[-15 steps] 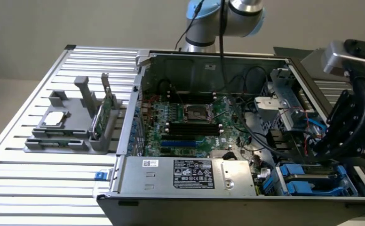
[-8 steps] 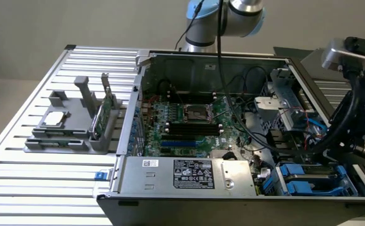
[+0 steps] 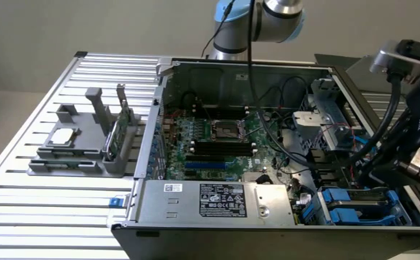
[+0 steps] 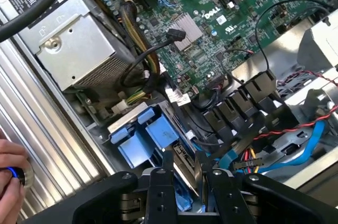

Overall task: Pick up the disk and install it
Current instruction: 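Insert the disk into the insertion slot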

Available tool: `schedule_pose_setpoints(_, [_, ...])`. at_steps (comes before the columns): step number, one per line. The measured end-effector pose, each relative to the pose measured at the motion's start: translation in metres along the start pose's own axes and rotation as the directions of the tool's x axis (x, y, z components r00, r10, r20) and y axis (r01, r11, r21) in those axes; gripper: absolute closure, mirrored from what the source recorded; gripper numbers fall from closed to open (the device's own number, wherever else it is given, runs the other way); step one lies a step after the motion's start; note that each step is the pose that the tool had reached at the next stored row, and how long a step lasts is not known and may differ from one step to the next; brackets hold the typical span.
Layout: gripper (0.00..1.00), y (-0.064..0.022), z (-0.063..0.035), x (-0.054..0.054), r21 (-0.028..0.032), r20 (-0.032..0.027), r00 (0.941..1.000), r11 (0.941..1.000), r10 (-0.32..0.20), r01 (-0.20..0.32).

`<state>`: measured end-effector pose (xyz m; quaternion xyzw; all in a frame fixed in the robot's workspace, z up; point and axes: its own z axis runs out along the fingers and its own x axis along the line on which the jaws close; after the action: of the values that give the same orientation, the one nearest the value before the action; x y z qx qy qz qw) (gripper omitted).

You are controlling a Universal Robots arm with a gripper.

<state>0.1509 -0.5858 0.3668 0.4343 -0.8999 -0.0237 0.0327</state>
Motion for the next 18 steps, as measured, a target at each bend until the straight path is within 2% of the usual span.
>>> schedule_pose_setpoints(4, [0.69, 0.0000, 0.0000, 0.0000, -0.0028, 0.0049, 0.9975, 0.9975, 0.070, -0.070])
schedule_pose_setpoints(8, [0.69, 0.0000, 0.0001, 0.0000, -0.0061, 0.0096, 0.9902, 0.9903, 0.139, -0.139])
schedule_pose_setpoints(12, [0.69, 0.0000, 0.0001, 0.0000, -0.0096, 0.0141, 0.9779, 0.9780, 0.209, -0.208])
schedule_pose_setpoints(18, [0.69, 0.0001, -0.0014, 0.0001, -0.0148, 0.0197, 0.9544, 0.9545, 0.298, -0.298])
